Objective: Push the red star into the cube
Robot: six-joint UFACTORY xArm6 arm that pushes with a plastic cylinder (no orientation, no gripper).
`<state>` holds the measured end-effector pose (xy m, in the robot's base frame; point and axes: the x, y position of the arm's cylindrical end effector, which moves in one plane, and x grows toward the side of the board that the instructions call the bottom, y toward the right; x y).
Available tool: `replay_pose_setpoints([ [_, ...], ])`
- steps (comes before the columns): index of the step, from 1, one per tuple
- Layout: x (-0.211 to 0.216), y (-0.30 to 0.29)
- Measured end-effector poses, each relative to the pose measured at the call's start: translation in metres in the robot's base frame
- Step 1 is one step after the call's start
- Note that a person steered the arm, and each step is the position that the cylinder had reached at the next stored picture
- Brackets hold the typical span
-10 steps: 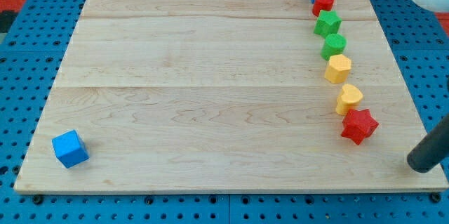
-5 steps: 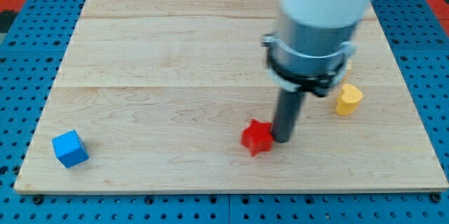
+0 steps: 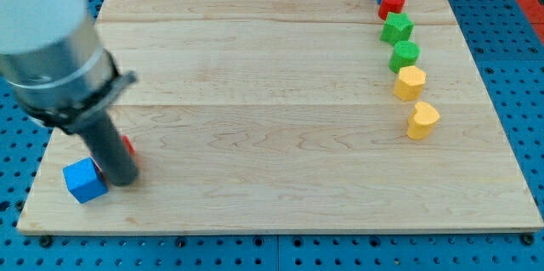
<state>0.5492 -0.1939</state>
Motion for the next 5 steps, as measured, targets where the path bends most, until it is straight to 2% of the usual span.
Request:
replay_pose_setpoints([
  [1, -0.001, 0.041],
  [2, 0.008, 0.145],
  [5, 0.01, 0.382],
])
